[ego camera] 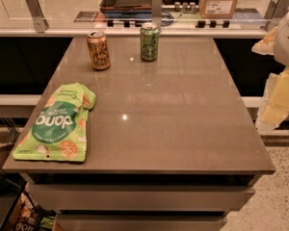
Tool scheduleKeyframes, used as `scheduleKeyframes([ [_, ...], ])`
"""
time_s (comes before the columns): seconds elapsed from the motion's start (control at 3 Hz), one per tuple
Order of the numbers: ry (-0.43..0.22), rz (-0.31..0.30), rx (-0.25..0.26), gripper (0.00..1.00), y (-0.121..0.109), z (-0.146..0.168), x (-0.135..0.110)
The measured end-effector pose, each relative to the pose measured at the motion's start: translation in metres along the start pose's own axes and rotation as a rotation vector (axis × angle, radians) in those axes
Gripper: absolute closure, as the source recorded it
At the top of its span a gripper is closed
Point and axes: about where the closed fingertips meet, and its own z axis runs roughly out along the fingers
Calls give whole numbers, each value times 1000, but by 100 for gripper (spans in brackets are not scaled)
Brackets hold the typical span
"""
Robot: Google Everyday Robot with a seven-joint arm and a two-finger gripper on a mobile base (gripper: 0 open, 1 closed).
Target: Knock orange can over
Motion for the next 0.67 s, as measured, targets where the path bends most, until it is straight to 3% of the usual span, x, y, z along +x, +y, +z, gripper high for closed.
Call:
scheduleKeyframes([
  [0.33, 0, 0, 0, 0, 0, 0, 0],
  [0.67, -3, -1, 10, 16, -1, -2, -1],
])
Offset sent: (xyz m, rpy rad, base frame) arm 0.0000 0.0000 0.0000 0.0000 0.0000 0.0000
